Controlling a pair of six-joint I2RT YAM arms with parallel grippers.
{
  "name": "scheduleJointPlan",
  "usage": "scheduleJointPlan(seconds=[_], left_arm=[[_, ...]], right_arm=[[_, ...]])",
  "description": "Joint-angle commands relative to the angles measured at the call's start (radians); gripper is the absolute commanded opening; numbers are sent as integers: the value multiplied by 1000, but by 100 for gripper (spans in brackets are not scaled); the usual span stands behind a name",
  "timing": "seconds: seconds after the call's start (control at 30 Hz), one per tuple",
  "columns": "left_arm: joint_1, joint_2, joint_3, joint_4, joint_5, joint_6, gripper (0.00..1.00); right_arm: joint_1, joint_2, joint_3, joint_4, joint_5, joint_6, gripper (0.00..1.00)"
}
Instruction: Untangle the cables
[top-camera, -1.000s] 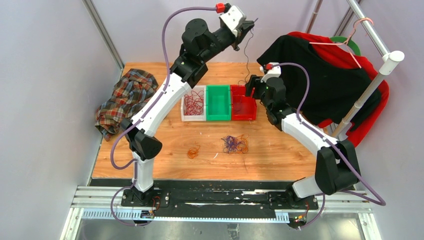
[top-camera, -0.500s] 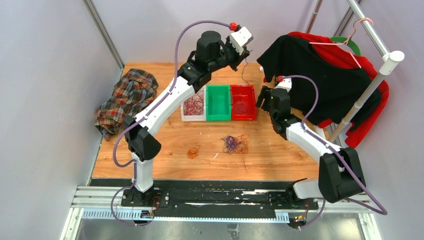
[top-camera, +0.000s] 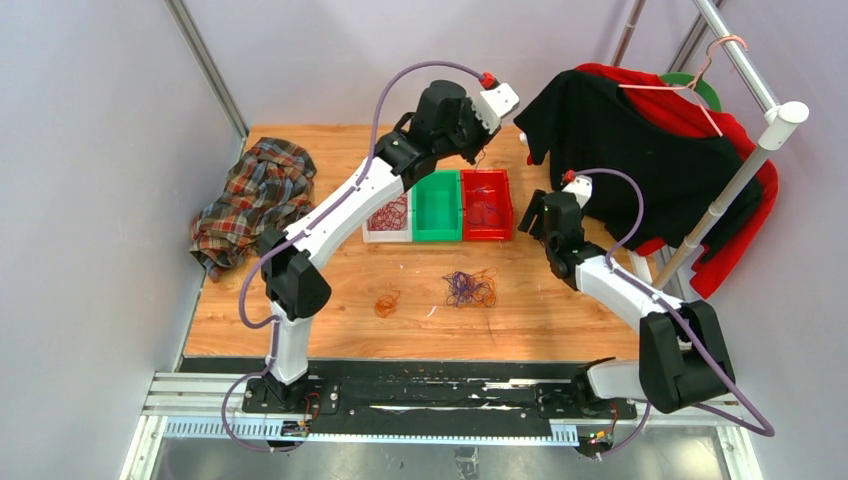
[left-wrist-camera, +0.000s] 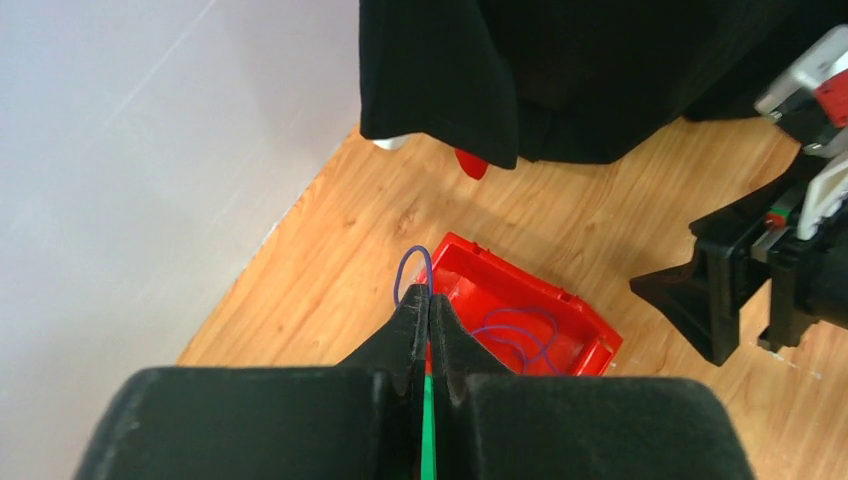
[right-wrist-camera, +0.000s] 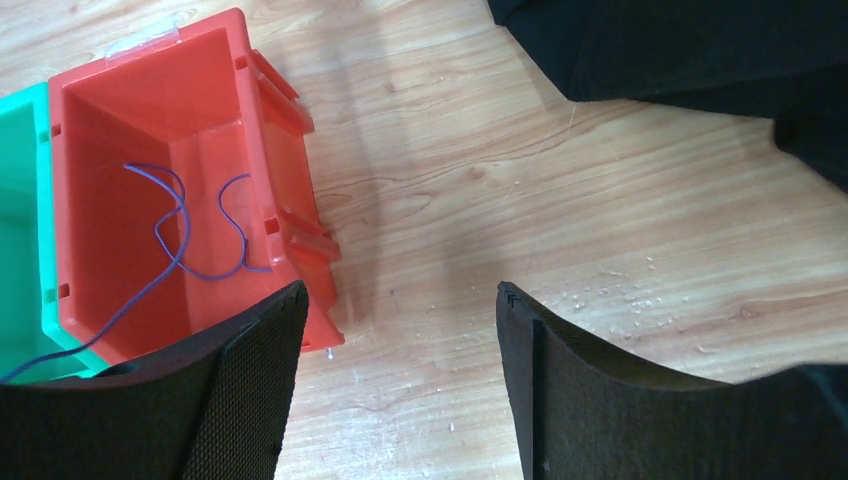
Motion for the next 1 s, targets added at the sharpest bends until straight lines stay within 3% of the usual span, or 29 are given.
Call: scheduleJointPlan(seconds=[0.0,0.13,0.67,0.97], left_arm=[[-12,70,40,-1,-14,28,0],[-12,127,57,35,-47,88,0],[-16,226,-152,246,-67,185,0],[-19,263,-181,205,-28,94,0]], right_arm=[[-16,-32,-5,-2,17,35,69],[-18,-54,1,6,17,20,69],[-41,-160,-20,61,-109,-33,68],[-70,-231,-78,50,-113,-34,67]])
